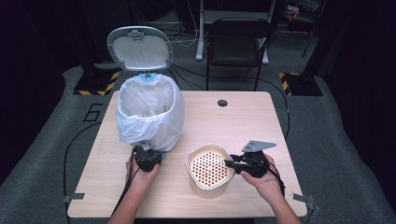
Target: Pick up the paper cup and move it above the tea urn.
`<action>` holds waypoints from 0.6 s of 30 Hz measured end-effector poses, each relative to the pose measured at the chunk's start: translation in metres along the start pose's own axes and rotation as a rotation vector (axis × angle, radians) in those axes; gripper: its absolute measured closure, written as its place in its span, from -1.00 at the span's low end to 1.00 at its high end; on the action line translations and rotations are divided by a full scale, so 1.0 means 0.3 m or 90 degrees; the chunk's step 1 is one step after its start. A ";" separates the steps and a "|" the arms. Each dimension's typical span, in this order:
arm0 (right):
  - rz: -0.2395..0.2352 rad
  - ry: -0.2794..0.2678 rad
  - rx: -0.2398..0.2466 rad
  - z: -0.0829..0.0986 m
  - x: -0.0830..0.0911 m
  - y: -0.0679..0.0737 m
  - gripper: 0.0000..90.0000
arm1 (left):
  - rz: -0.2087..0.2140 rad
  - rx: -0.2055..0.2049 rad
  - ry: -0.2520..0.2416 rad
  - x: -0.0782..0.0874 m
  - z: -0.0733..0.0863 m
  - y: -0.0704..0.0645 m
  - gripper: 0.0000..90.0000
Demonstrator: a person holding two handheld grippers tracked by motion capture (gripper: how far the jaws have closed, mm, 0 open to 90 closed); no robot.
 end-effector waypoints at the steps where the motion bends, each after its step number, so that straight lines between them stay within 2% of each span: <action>1: -0.004 -0.012 -0.002 -0.001 0.007 0.005 0.27 | 0.000 0.000 0.000 0.000 0.000 0.000 0.31; 2: -0.004 -0.012 -0.002 -0.001 0.007 0.005 0.27 | 0.000 0.000 0.000 0.000 0.000 0.000 0.31; 3: 0.005 -0.036 -0.006 -0.009 0.028 0.007 0.13 | 0.000 0.000 0.000 0.000 0.000 0.000 0.31; 5: 0.011 -0.046 -0.010 -0.013 0.040 0.008 0.08 | 0.000 0.000 0.000 0.000 0.000 0.000 0.31; 9: 0.063 -0.082 -0.001 -0.020 0.094 -0.020 -0.16 | 0.000 0.000 0.000 0.000 0.000 0.000 0.31; 11: 0.085 -0.088 -0.013 -0.007 0.109 -0.044 -0.27 | 0.000 0.001 -0.002 0.000 0.000 0.000 0.31; 12: 0.085 -0.088 -0.013 -0.007 0.109 -0.044 -0.27 | 0.000 0.001 -0.002 0.000 0.000 0.000 0.31; 15: 0.124 -0.086 -0.022 0.037 0.129 -0.089 -0.41 | 0.000 0.001 -0.002 0.000 0.001 0.000 0.31; 16: 0.124 -0.086 -0.022 0.037 0.129 -0.089 -0.41 | 0.000 0.001 -0.002 0.000 0.001 0.000 0.31; 17: 0.145 -0.081 -0.019 0.060 0.132 -0.107 -0.47 | 0.000 0.001 -0.002 0.000 0.000 0.000 0.31; 18: 0.154 -0.077 -0.022 0.072 0.133 -0.114 -0.49 | 0.000 0.001 -0.002 0.000 0.000 0.000 0.31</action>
Point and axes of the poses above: each handheld gripper's, and its own axes: x roughly backward along the jaws, z roughly out of its underside, y roughly to its left, the point moved 4 cm from there along -x, roughly forward along the jaws, and after that the axes turned 4 degrees about -z, right-handed, at the moved point
